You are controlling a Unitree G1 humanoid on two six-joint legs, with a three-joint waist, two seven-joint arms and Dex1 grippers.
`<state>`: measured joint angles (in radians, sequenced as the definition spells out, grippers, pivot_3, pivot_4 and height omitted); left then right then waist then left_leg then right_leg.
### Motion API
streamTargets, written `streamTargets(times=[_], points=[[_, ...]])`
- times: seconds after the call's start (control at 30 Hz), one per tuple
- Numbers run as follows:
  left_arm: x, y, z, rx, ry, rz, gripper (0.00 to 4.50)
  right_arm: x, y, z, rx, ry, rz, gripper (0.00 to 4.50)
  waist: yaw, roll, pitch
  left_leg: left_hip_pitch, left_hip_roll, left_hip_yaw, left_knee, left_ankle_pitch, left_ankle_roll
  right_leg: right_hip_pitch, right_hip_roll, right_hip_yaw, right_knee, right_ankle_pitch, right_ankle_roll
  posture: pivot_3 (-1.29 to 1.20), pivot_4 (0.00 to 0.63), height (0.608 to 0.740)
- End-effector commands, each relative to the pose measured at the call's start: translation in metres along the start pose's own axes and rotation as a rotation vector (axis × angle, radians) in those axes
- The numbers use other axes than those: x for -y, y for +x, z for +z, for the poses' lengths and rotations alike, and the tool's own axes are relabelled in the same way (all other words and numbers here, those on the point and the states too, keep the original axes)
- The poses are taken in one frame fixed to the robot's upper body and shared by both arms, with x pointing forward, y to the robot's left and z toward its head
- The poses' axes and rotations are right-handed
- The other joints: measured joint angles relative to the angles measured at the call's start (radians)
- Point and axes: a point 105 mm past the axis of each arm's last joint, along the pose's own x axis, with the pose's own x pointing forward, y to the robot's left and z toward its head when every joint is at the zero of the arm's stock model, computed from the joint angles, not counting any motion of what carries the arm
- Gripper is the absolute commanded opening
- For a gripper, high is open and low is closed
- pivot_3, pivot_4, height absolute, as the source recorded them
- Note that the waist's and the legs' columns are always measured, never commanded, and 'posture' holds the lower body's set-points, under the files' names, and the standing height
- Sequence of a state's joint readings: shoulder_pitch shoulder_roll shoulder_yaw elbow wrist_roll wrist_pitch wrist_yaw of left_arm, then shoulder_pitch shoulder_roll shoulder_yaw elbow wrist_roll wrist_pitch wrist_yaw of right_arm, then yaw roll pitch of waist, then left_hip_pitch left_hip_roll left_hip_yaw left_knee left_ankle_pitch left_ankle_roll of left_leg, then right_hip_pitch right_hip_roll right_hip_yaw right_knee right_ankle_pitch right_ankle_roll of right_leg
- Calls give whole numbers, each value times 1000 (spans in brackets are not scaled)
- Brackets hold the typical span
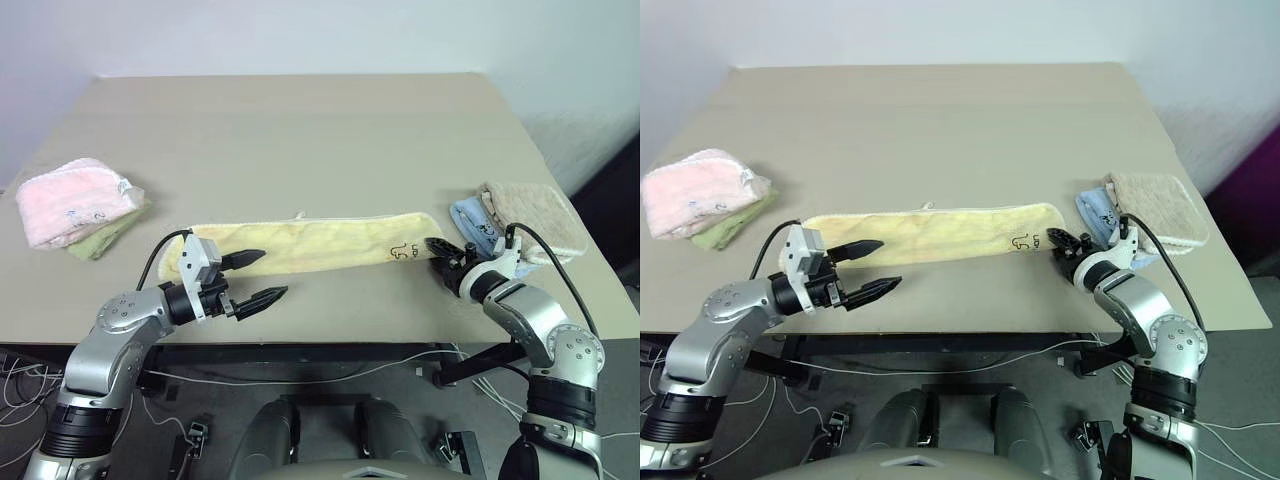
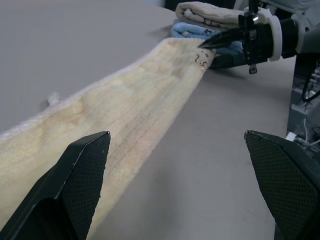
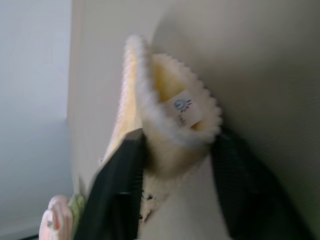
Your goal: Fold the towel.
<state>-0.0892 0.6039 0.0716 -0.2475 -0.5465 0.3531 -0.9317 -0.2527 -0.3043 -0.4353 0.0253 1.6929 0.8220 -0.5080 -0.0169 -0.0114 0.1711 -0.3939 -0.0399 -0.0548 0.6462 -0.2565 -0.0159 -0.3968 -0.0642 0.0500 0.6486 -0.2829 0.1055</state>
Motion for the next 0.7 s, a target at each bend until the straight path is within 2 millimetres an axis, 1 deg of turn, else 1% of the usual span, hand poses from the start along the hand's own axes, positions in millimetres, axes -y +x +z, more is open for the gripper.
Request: streamTargets(times=[0.03, 0.1, 0.2, 0.3, 0.43, 0.5, 0.57, 0.63, 0.7], points=[[2, -1, 15, 42, 63, 0, 4500, -14, 1, 4, 19, -4, 34, 745, 0, 0, 0, 0, 0, 0, 0, 0, 0, 0, 0, 0, 0, 0, 0, 0, 150, 740], [2, -1, 15, 43, 63, 0, 4500, -16, 1, 4, 26, -3, 34, 51, -1, 0, 0, 0, 0, 0, 0, 0, 0, 0, 0, 0, 0, 0, 0, 0, 150, 740], [1, -1, 15, 43, 64, 0, 4500, -20, -3, 11, 65, 7, 43, 18, 1, 0, 0, 0, 0, 0, 0, 0, 0, 0, 0, 0, -1, 0, 0, 0, 150, 740], [-1, 0, 15, 42, 64, 3, 4500, -19, -10, 22, 104, 0, 33, 18, 1, 0, 0, -1, 0, 0, 0, 0, 0, 0, 0, 0, -1, 0, 0, 0, 150, 740], [-1, 1, 13, 39, 64, 2, 4500, -19, -29, 52, 178, -50, 24, 18, 6, 1, 1, -1, 0, 0, 0, 0, 0, 0, -1, 0, -2, 0, 0, 0, 150, 740], [-1, 2, 13, 39, 65, 0, 4500, -22, -39, 67, 212, -83, 31, 18, 6, 2, 1, -2, 0, 0, 0, 0, 0, -1, -1, 0, -2, 0, 0, 0, 150, 740], [-1, 2, 12, 37, 64, -2, 4500, -33, -46, 78, 228, -129, 67, 18, 4, 2, 1, -3, 0, 0, 0, 0, 0, -1, -1, 0, -2, 0, 0, 0, 150, 740], [-1, 3, 12, 36, 65, -6, 4500, -45, -48, 78, 206, -192, 98, 18, 2, 2, 1, -3, 0, 0, 0, 0, 1, -1, -1, 0, -2, 0, 0, 0, 150, 740], [-2, 5, 12, 37, 65, -9, 4500, -49, -46, 73, 175, -246, 104, 18, -1, 1, 1, -2, 0, 0, 0, 0, 1, -1, 0, 0, -2, 0, 0, 0, 150, 740]])
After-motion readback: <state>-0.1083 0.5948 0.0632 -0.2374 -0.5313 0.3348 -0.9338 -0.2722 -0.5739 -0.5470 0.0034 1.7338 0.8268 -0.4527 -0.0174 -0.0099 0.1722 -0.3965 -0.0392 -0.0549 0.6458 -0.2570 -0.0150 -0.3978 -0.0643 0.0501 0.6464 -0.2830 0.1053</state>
